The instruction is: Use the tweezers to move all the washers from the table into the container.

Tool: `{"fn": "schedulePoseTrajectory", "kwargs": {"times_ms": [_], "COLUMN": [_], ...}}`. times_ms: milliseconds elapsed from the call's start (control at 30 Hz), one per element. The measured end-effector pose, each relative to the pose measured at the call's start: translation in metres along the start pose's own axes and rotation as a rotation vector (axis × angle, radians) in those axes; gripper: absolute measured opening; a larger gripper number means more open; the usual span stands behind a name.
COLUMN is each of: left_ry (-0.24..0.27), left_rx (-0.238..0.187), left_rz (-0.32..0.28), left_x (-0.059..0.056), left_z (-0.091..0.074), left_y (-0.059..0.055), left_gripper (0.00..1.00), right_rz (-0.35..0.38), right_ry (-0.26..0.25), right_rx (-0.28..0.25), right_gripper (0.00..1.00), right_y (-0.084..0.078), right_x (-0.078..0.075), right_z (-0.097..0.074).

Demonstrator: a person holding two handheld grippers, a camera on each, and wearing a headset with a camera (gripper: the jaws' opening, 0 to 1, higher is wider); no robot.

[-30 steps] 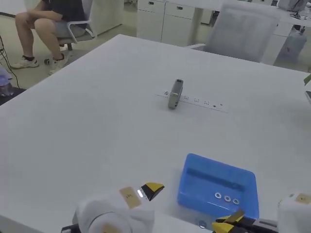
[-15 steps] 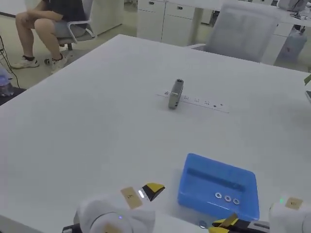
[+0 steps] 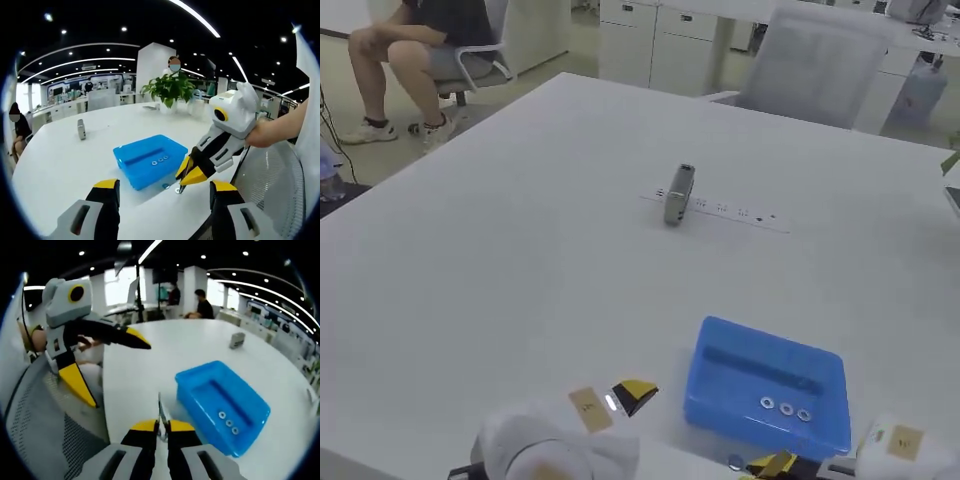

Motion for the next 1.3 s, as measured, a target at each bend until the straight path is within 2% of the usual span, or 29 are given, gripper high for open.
{"fn": "schedulePoseTrajectory", "kwargs": {"times_ms": [67, 400, 733, 967, 1067, 1167, 1300], "left_ry": [-0.001, -0.002, -0.006, -0.005, -0.003, 0.003, 0.008], "left_rx": [0.003, 0.01, 0.011, 0.01, 0.01, 0.005, 0.004], "left_rz": [0.003, 0.006, 0.011, 0.012, 0.011, 0.007, 0.004], "left_x": [0.0, 0.0, -0.001, -0.001, -0.001, 0.0, 0.001], "left_z": [0.0, 0.001, 0.001, 0.001, 0.0, 0.0, -0.001], "left_y": [0.0, -0.001, -0.001, -0.001, 0.0, 0.0, 0.0], "left_gripper": [0.74, 0.73, 0.73, 0.72, 0.72, 0.72, 0.72], "right_rz": [0.034, 0.029, -0.054, 0.001, 0.002, -0.029, -0.013], "right_ry": [-0.002, 0.0, -0.004, -0.021, -0.027, -0.042, -0.046], "right_rx": [-0.005, -0.011, -0.012, -0.002, 0.002, 0.014, -0.011], "right_gripper": [0.04, 0.04, 0.03, 0.03, 0.03, 0.03, 0.03], "right_y": [-0.001, -0.002, -0.003, -0.002, -0.001, 0.002, 0.007], "right_x": [-0.003, -0.002, 0.002, -0.001, 0.0, 0.003, 0.0], "right_z": [0.0, 0.003, 0.002, 0.003, 0.004, 0.003, 0.001]}}
Point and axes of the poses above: the centre of the closed fingertips' face, and the gripper's own axes: z roughly forward along the fingers, x roughly to its left, y roughly out of its top, the point moved 9 cm from there along -z, roughly backward along the fingers, and after that the axes turned 9 degrees about -y, right-handed, at the moved point
